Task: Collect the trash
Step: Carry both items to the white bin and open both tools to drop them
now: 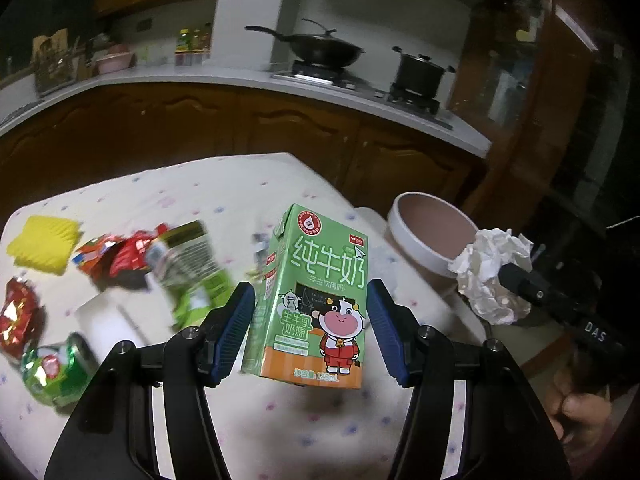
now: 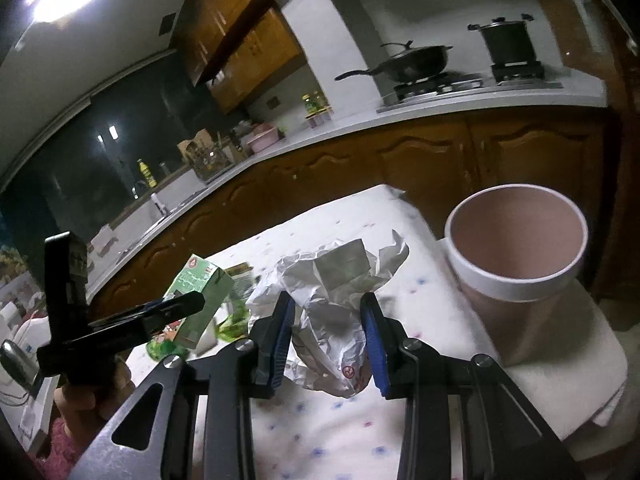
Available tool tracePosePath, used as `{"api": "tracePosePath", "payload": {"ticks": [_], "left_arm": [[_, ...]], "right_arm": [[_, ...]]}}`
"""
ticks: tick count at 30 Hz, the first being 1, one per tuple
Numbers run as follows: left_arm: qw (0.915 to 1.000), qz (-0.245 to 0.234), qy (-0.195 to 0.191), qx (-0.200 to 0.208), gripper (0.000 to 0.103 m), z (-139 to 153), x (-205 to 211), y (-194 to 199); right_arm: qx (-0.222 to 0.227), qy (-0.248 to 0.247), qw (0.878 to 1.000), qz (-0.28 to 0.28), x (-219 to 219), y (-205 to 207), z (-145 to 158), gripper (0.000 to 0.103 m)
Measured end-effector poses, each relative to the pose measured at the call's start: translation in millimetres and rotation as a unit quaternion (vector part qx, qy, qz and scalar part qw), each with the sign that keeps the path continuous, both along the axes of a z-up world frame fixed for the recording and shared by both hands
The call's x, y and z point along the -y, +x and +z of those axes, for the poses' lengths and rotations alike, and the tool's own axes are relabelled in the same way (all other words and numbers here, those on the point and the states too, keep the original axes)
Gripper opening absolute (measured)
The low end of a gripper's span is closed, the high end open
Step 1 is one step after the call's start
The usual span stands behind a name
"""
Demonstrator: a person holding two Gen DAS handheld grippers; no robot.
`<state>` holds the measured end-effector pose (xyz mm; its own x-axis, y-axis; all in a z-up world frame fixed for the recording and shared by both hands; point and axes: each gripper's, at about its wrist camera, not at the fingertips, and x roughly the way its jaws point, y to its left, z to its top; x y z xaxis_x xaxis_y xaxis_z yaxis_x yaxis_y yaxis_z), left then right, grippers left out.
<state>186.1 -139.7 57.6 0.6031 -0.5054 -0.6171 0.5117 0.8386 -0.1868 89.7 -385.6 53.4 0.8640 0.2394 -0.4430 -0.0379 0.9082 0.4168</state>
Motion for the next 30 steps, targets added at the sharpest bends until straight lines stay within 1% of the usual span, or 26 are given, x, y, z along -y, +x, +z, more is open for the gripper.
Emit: {"api": "tracePosePath", "payload": {"ticks": [5,11,19,25,30], "left_arm": [[0.9998,-0.021,-0.003,0.002,0.058,3,29,3],[0.9989,-0.045,-0.007,-0.007,0.058,1,66,11],[0.9968,-0.078,-0.011,-0.005,0.058,5,133,34],[0.9946,-0.101,-0.007,-0.021,0.058,-5,196,63],[0.9924,-0.113,-0.003,-0.050,0.058,-21,237,85]], "right_arm": [[-0.001,-0.001,1.000,-0.025,23,0,2,0.035],[-0.008,-0.006,0.998,-0.061,56,3,-1,0.035],[-0.011,-0.026,0.993,-0.113,113,19,-1,0.036],[-0.028,-0.029,0.990,-0.137,156,43,-8,0.036],[-0.041,-0.029,0.988,-0.143,177,57,-16,0.037]]}}
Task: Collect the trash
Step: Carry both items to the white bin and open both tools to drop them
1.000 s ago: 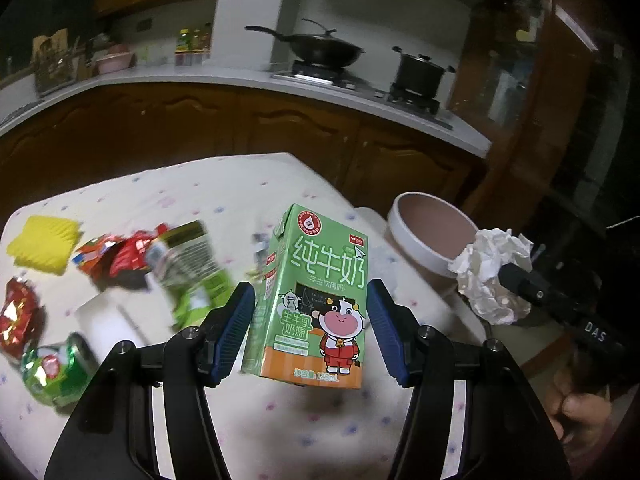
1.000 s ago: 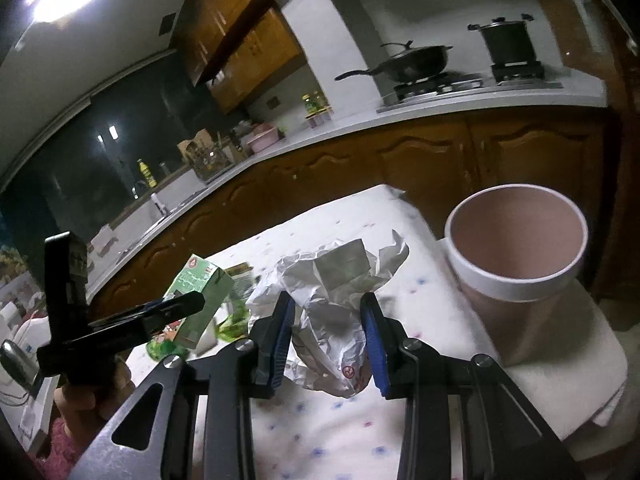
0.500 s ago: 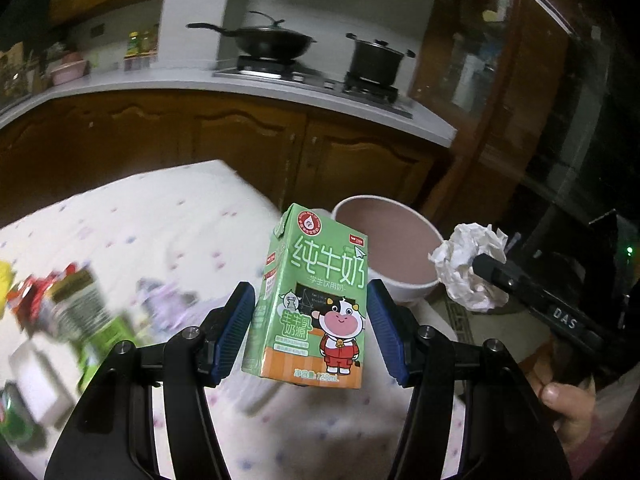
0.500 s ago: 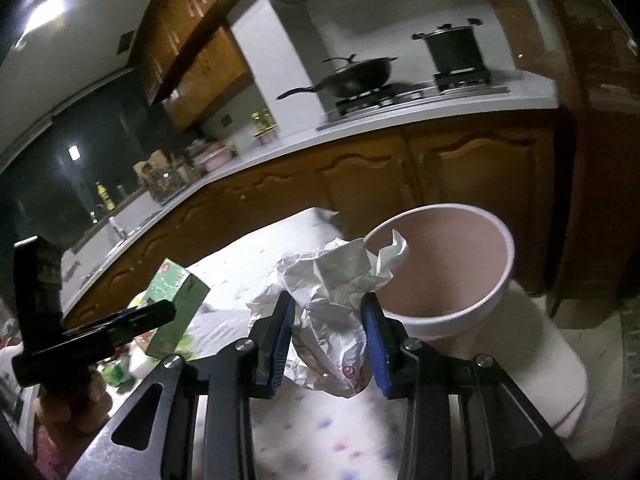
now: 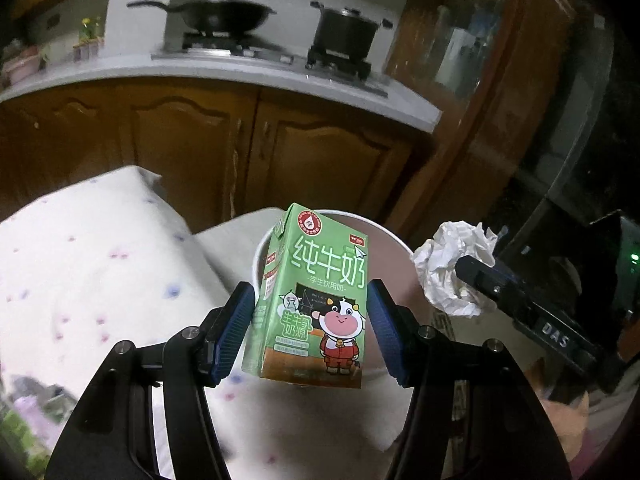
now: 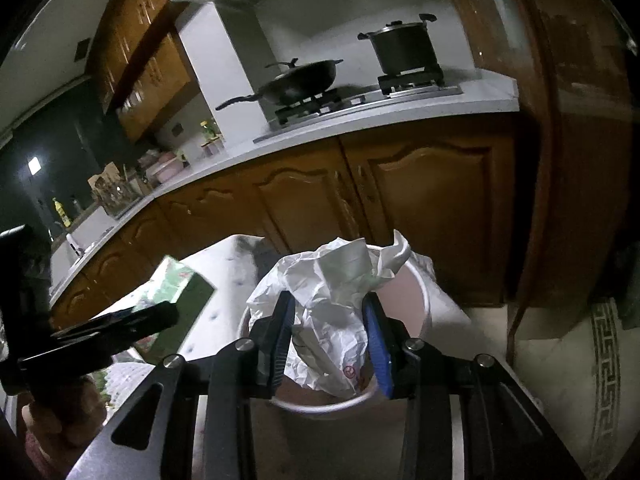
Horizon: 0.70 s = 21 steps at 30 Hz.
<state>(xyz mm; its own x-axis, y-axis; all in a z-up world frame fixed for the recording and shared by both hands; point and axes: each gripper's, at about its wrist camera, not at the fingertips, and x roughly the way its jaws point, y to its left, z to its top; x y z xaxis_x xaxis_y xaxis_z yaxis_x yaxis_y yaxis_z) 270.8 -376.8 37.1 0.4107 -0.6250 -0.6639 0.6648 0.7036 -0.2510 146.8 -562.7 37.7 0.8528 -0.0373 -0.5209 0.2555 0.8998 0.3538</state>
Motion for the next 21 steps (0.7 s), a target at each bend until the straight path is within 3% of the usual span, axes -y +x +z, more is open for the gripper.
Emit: {"api": "tracePosePath", "payload": {"ticks": [14,17,21], "left_arm": [[0.9992,-0.011,0.027,-0.026,0.060,-30,40,13],[0.9989,-0.011,0.031,-0.032,0.072,-33,40,14],[0.9991,-0.008,0.030,-0.028,0.076,-31,34,11]], "right_arm": [[-0.033,0.017,0.999,0.006,20,25,-26,0.039],[-0.035,0.030,0.999,0.007,25,29,-29,0.047],[-0.032,0.033,0.999,0.003,27,27,-27,0.050]]}}
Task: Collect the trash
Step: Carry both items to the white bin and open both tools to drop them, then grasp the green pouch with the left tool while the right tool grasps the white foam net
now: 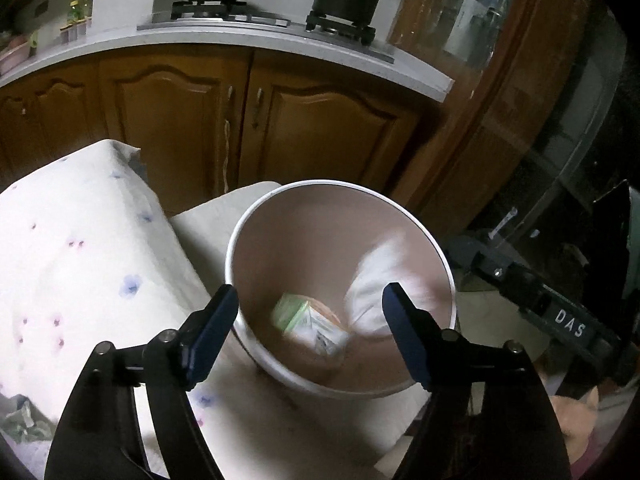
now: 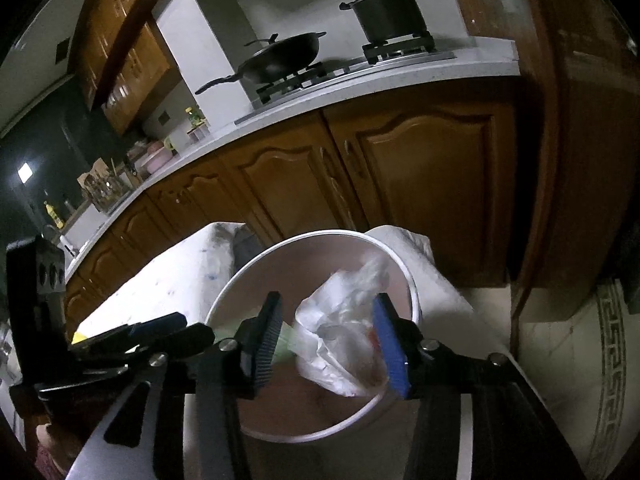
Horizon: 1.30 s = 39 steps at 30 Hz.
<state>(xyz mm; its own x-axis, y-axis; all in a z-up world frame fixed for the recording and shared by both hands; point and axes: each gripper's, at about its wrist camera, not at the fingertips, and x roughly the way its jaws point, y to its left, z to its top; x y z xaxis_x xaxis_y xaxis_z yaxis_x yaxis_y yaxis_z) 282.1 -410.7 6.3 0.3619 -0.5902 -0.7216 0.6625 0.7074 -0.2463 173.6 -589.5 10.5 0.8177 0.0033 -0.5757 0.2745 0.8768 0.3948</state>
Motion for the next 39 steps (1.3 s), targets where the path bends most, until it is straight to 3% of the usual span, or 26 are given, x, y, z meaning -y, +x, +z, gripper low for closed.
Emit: {"api": "tracePosePath", "payload": {"ticks": [6,11,20,30,39], "left_arm": [[0.9998,0.009,-0.019,-0.001,0.076,10,-20,-5],[0.9989,0.027,-0.036,0.016,0.077,27,-51,-18],[0.9940,0.084,-0.056,0.040,0.079,45,-135,-43],[0.9820,0.175,-0.042,0.059,0.082,40,-236,-69],[0.9718,0.229,-0.035,0.045,0.083,21,-306,-83]], "right_arm": [[0.013,0.000,1.000,-0.008,-1,-10,7,0.052],[0.024,0.006,1.000,-0.010,-7,-20,14,0.070],[0.055,0.016,0.998,0.008,-43,-42,28,0.084],[0.069,0.021,0.995,0.066,-113,-51,35,0.092],[0.049,0.017,0.992,0.117,-175,-47,19,0.094]]}}
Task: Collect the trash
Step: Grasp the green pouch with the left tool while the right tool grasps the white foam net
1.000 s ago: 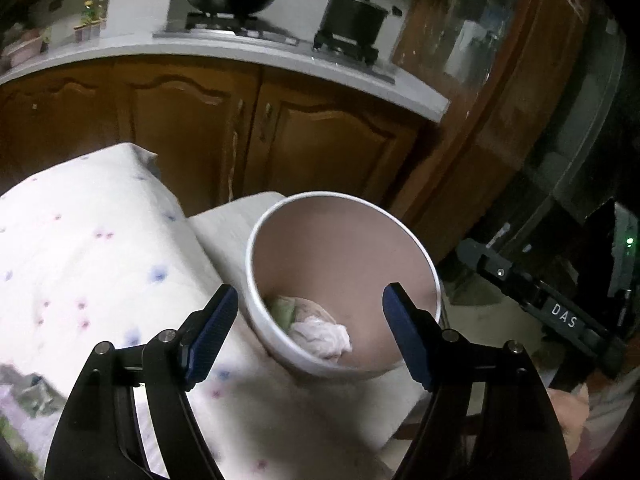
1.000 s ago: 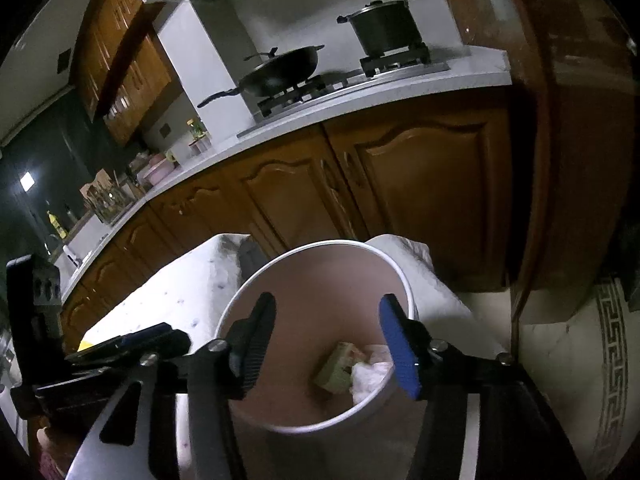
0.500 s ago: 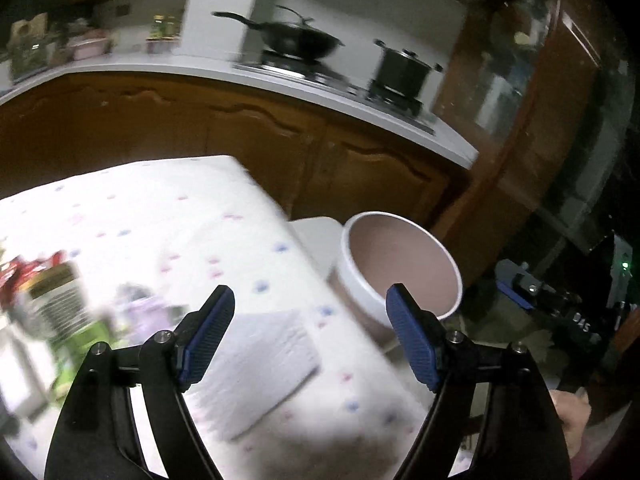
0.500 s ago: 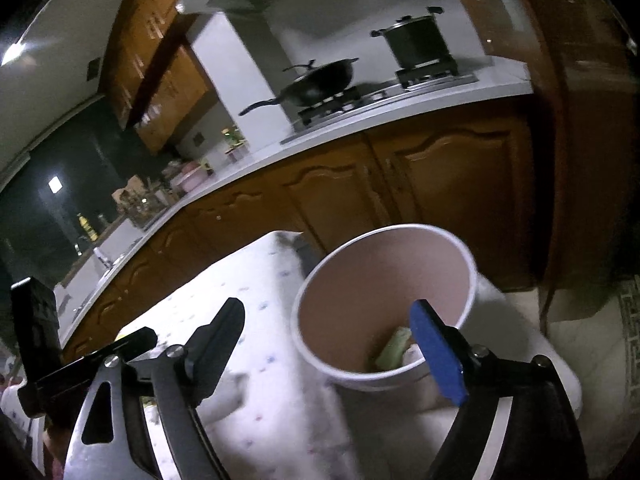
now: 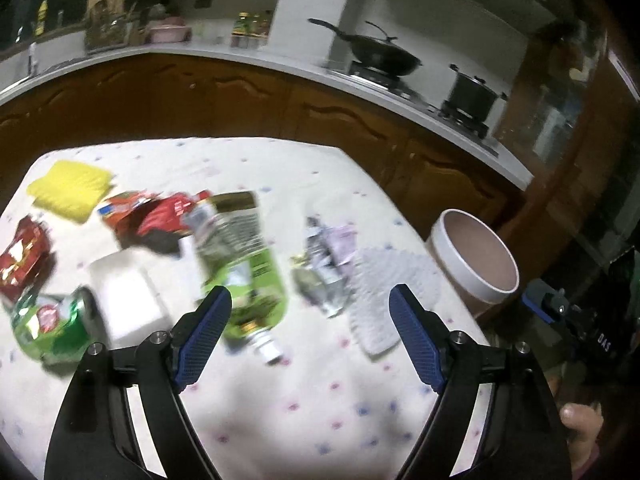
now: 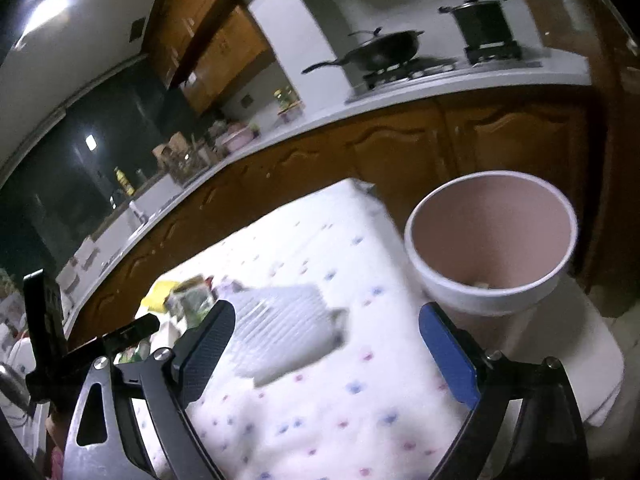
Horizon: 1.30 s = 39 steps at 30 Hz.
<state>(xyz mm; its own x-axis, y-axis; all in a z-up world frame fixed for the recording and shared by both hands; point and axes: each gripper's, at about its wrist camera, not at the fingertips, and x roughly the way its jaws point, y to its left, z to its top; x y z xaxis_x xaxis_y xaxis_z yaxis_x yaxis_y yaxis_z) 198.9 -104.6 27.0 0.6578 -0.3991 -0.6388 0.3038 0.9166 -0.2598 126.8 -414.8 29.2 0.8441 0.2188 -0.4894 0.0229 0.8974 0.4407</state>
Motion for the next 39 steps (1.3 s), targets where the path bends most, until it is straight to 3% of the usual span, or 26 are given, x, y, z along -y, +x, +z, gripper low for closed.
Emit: {"api": "tracePosePath", "payload": {"ticks": [11,32,34,36,37,38,39], "left_arm": [[0.9994,0.032,-0.005,-0.008,0.084,-7,-36,0],[0.9977,0.037,0.017,-0.054,0.083,-28,-22,58],[0.9977,0.034,0.015,-0.057,0.076,-32,-20,62],[0.9970,0.032,0.026,-0.065,0.055,-37,-16,68],[0.9968,0.030,0.028,-0.069,0.046,-40,-14,69],[0.9961,0.026,0.032,-0.077,0.029,-44,-11,71],[0.9956,0.026,0.035,-0.083,0.027,-47,-10,73]], "right_arm": [[-0.019,-0.018,0.999,0.042,-47,8,-13,0.095],[-0.067,-0.019,0.995,0.072,-60,60,-35,0.095],[-0.072,-0.017,0.995,0.074,-60,65,-38,0.094],[-0.076,-0.016,0.994,0.075,-60,69,-42,0.091],[-0.079,-0.018,0.994,0.074,-60,70,-44,0.079],[-0.083,-0.021,0.994,0.073,-60,72,-45,0.060],[-0.088,-0.024,0.993,0.073,-60,73,-47,0.050]]}}
